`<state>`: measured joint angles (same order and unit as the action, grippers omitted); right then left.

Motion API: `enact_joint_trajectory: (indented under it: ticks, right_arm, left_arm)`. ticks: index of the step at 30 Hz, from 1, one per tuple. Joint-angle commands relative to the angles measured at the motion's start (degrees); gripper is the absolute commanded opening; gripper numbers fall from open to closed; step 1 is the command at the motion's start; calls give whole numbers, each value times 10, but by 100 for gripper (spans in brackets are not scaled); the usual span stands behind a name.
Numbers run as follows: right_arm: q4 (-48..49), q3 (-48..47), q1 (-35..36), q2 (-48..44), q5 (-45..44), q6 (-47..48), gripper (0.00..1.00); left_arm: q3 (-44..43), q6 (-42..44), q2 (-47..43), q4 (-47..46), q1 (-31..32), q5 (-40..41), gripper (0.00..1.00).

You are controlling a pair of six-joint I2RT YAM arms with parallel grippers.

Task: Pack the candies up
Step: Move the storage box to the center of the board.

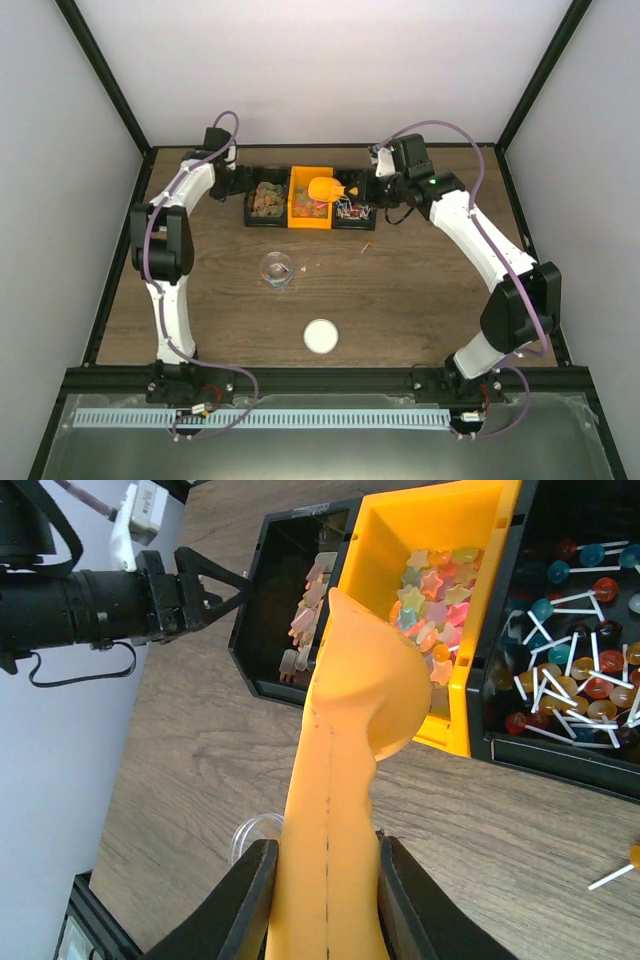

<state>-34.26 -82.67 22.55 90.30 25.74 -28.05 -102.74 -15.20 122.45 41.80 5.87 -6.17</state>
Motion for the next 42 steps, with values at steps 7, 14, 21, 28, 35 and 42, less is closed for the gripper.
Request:
enact_joint_trajectory:
  ticks: [7, 14, 21, 28, 35, 42]
  right_arm:
    - [0, -3, -11, -15, 13, 11, 1]
    - [3, 7, -11, -16, 13, 11, 1]
    - [8, 18, -12, -23, 11, 8, 1]
    - [11, 16, -13, -24, 8, 3, 1]
    - [15, 21, -13, -25, 3, 0, 1]
    - [18, 31, -13, -8, -13, -10, 1]
  left_arm:
    - [-28, 46, 31, 42, 10, -2, 41]
    - [-20, 60, 20, 48, 21, 12, 14]
    - [-1, 61, 1, 50, 45, 0, 4]
    - [11, 49, -14, 51, 99, -1, 4]
    - [25, 25, -7, 36, 154, -4, 4]
    - [26, -4, -4, 33, 176, -13, 4]
